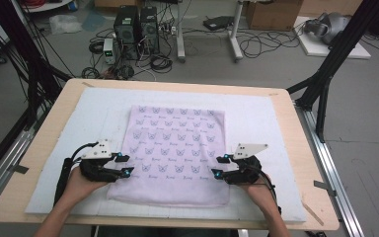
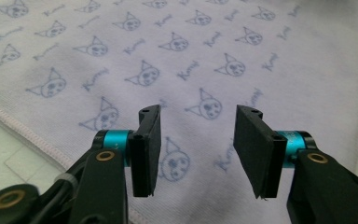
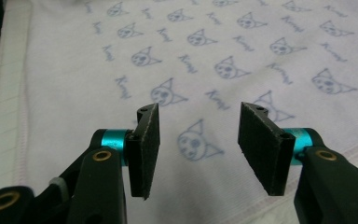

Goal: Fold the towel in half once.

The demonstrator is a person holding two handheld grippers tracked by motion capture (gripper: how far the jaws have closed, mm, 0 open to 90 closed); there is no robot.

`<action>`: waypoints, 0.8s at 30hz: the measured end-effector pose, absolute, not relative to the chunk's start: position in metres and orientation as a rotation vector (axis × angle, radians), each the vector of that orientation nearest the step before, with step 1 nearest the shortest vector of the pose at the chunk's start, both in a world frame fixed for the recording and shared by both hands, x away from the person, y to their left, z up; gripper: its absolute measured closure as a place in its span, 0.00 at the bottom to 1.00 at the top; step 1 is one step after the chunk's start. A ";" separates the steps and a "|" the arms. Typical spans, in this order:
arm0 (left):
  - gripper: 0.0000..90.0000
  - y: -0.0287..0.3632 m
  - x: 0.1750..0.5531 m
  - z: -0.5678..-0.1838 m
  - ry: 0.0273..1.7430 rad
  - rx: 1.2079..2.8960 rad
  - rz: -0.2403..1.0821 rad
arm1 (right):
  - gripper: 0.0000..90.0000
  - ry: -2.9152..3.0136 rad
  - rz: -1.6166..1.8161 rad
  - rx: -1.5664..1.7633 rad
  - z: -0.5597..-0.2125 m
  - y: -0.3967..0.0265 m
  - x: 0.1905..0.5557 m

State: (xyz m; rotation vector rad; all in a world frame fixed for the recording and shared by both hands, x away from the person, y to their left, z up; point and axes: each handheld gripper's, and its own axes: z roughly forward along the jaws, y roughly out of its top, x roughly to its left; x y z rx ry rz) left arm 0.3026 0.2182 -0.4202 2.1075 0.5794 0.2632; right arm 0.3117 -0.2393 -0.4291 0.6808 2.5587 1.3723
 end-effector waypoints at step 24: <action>0.45 0.233 0.349 -0.391 0.697 2.028 0.322 | 0.37 2.531 1.338 0.747 -0.392 -0.243 0.372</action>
